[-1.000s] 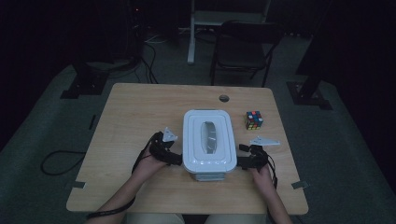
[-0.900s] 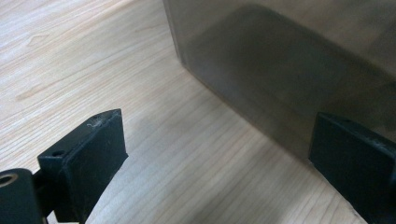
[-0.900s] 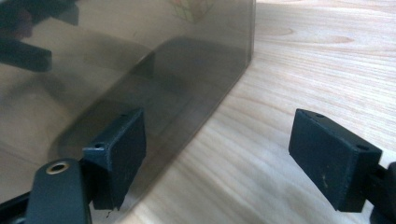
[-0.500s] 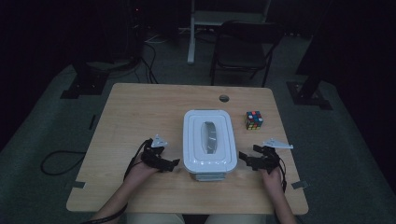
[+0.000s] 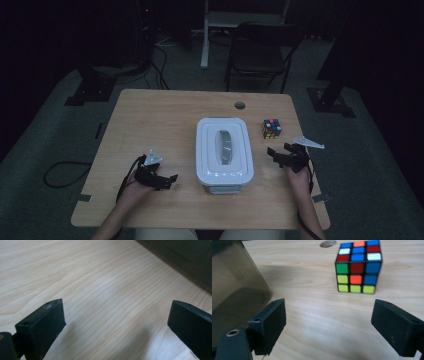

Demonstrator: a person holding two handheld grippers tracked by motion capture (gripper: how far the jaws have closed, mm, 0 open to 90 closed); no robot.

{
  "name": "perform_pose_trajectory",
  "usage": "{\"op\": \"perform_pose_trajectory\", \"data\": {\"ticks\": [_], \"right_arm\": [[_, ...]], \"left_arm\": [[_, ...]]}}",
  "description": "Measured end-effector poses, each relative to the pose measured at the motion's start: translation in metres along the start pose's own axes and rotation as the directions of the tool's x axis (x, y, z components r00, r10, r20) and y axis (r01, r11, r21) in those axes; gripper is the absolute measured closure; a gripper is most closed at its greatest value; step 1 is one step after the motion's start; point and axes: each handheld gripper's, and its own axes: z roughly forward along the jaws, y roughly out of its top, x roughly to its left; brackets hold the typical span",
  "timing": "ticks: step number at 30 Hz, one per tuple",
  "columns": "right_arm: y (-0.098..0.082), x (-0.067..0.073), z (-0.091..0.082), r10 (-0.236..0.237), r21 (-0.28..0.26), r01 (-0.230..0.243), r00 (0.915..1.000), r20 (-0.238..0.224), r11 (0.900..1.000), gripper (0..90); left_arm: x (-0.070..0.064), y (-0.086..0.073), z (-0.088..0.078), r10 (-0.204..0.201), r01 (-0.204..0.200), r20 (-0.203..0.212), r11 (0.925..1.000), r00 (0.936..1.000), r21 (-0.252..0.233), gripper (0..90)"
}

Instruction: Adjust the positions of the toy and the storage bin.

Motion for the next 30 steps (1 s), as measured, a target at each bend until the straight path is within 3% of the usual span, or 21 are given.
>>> {"op": "perform_pose_trajectory", "data": {"ticks": [3,10,14,18,20,30], "right_arm": [[0.005,-0.003,0.007,-0.008,0.000,0.008,0.9996,0.027,1.000,12.6],[0.019,-0.013,0.023,0.017,-0.005,-0.016,0.9951,0.098,1.000,12.1],[0.029,-0.015,0.034,0.002,0.028,-0.006,0.9911,0.133,1.000,12.1],[0.038,-0.018,0.047,-0.003,0.075,-0.008,0.9883,0.152,0.997,11.7],[0.041,-0.018,0.052,-0.024,0.088,0.008,0.9824,0.185,0.996,11.7],[0.052,-0.019,0.077,-0.036,0.130,0.008,0.9775,0.208,0.992,11.7]], "left_arm": [[-0.001,-0.008,-0.006,0.033,-0.033,-0.025,0.9994,0.9991,0.007,2.1],[0.006,-0.021,-0.018,0.009,-0.007,-0.050,0.9996,0.9987,0.028,2.1],[0.012,-0.030,-0.023,0.003,0.000,-0.070,0.9994,0.9976,0.034,2.1],[0.018,-0.038,-0.028,-0.030,0.033,-0.070,0.9989,0.9971,0.033,2.1],[0.020,-0.040,-0.031,-0.029,0.031,-0.078,0.9991,0.9966,0.029,2.1],[0.025,-0.045,-0.035,-0.047,0.052,-0.097,0.9978,0.9942,0.041,2.1]]}}
